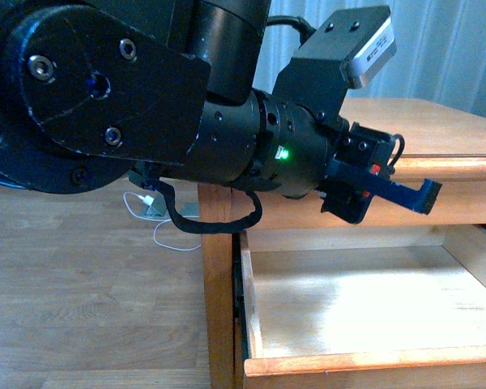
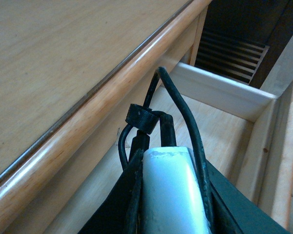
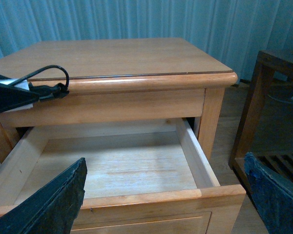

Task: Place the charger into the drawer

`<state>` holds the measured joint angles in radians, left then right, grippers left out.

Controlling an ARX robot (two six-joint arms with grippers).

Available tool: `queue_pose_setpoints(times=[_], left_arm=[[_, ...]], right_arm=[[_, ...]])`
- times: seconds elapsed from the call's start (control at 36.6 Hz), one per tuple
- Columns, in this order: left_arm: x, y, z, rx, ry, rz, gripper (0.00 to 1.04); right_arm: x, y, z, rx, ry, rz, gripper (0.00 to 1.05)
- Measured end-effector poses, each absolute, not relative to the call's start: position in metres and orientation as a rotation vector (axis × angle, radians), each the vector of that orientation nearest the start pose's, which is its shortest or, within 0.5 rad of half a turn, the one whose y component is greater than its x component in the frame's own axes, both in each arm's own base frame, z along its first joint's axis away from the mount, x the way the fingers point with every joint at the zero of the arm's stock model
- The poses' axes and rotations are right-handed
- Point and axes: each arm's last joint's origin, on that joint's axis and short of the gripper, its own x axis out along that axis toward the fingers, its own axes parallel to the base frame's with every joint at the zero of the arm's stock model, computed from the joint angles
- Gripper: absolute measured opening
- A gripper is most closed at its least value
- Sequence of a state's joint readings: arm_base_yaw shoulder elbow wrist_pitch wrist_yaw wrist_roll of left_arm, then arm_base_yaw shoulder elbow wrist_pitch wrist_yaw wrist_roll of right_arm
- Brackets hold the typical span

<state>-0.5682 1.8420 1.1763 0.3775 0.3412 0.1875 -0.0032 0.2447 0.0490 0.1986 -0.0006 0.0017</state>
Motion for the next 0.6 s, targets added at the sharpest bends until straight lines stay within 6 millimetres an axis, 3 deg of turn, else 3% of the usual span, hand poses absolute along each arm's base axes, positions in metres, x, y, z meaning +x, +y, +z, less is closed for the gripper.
queue_pose_setpoints(times=[0.08, 0.33, 0.55, 0.6], left_arm=[[0.344, -0.231, 0.222, 0.214, 0.229, -0.915, 0.26], [0.348, -0.233, 0.222, 0.217, 0.19, -0.846, 0.6], [0.354, -0.223, 0.245, 0.157, 0.079, -0.671, 0.98], [0.354, -0.216, 0.254, 0.143, 0.05, -0.621, 1.0]], right_arm=[[0.113, 0.0, 0.179, 0.002, -0.003, -0.003, 0.96], [0.113, 0.0, 0.179, 0.002, -0.003, -0.002, 0.96], [0.113, 0.0, 0.179, 0.002, -0.003, -0.002, 0.96], [0.113, 0.0, 0.179, 0.002, -0.003, -0.002, 0.96]])
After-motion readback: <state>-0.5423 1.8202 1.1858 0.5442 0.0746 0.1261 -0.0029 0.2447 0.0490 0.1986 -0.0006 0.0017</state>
